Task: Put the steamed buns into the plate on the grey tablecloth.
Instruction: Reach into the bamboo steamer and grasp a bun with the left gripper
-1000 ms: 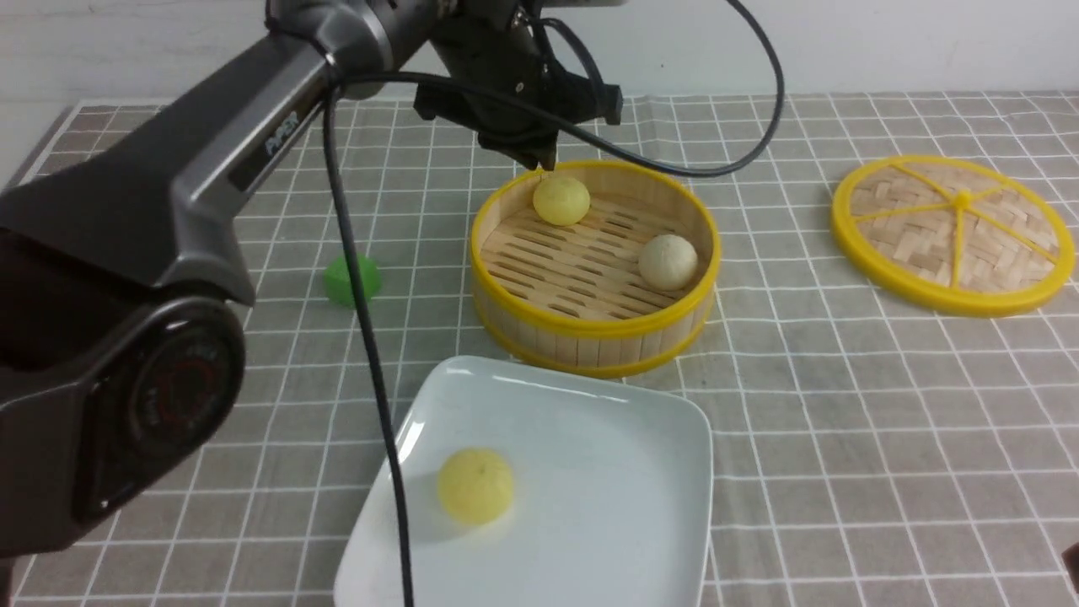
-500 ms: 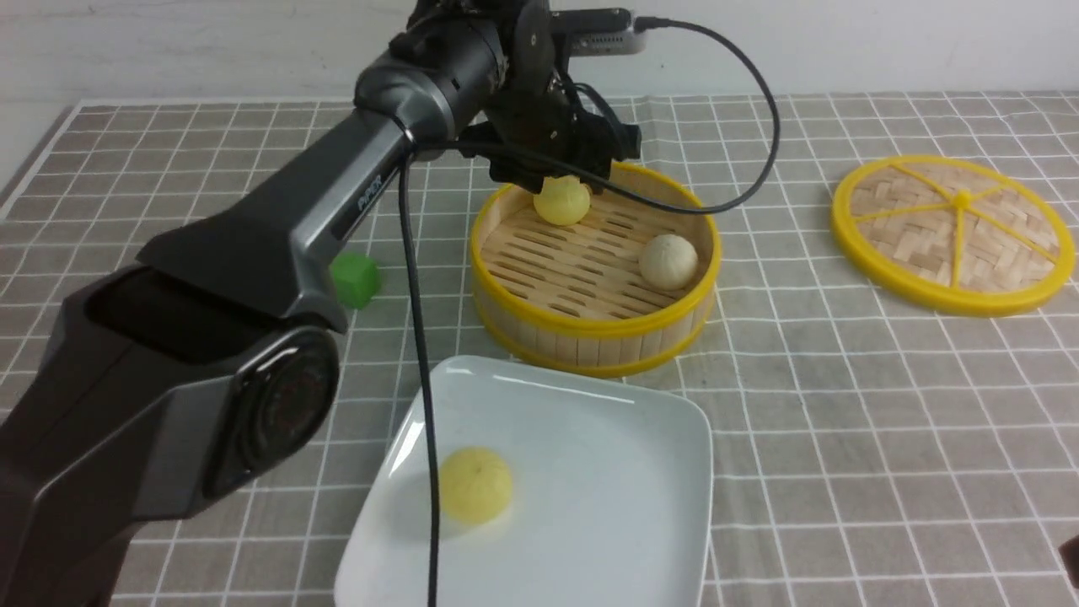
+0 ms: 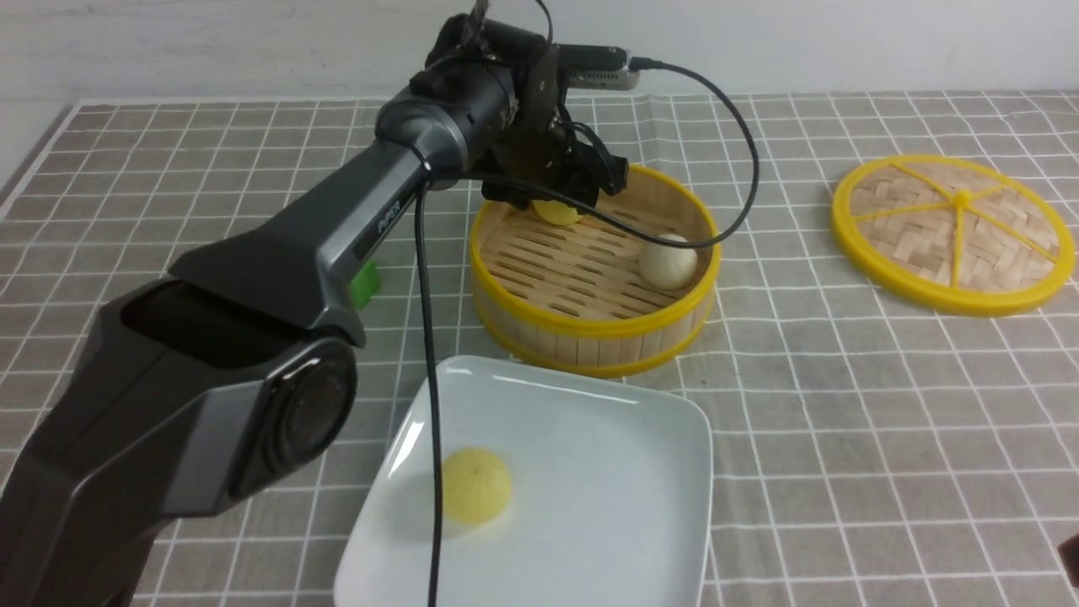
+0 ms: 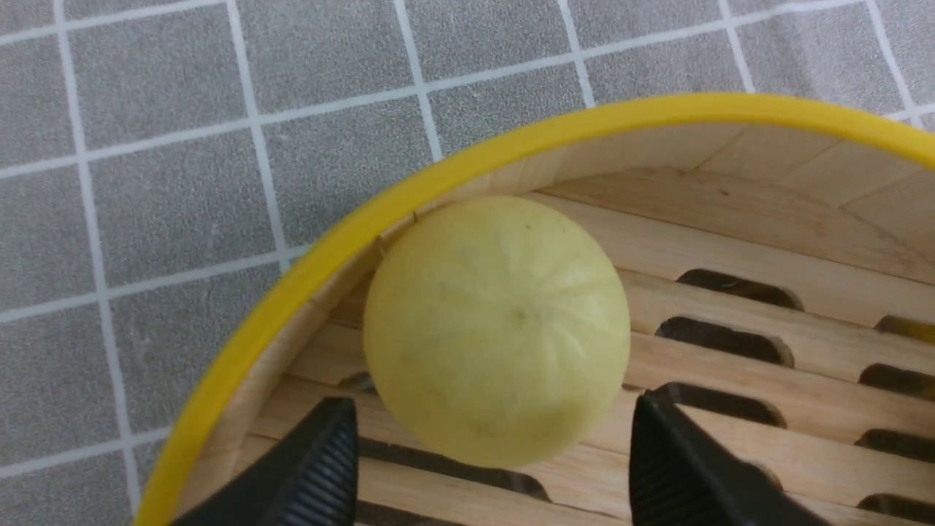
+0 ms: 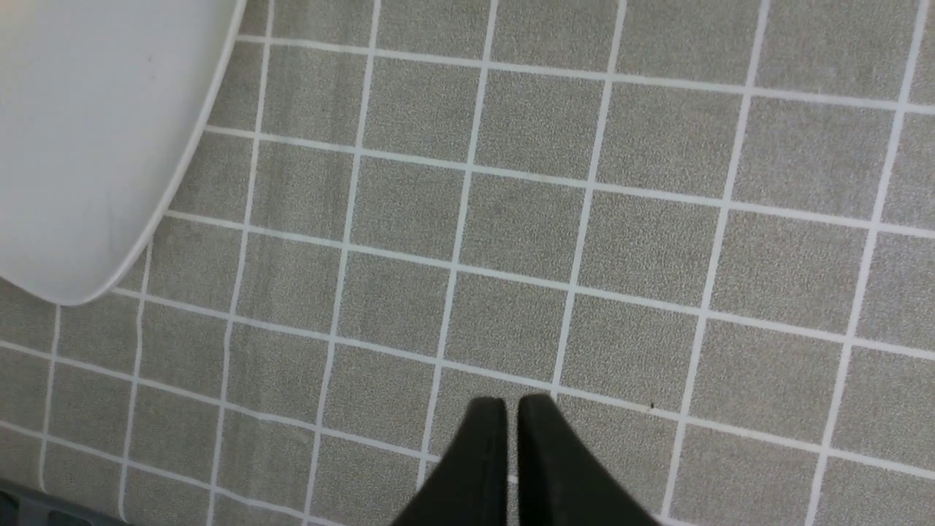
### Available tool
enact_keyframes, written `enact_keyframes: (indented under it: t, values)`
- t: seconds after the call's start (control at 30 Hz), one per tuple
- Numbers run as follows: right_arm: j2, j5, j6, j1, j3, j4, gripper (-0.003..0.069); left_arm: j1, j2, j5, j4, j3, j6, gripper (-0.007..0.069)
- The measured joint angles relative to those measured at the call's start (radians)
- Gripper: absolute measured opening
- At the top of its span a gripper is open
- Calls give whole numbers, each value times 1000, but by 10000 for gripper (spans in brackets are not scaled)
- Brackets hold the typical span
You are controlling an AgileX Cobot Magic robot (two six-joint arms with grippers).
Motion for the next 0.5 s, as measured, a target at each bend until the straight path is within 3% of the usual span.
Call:
enact_keyframes:
  t: [0.13, 0.37, 0.5]
  values:
    - [0, 0, 0, 0, 0, 0, 48, 0, 0, 1, 5, 0, -1, 463]
    - [0, 0, 0, 0, 0, 0, 51, 0, 0, 7, 52, 0, -1, 338]
    - [0, 0, 0, 0, 0, 0, 53, 0, 2, 11, 76, 0, -1, 316]
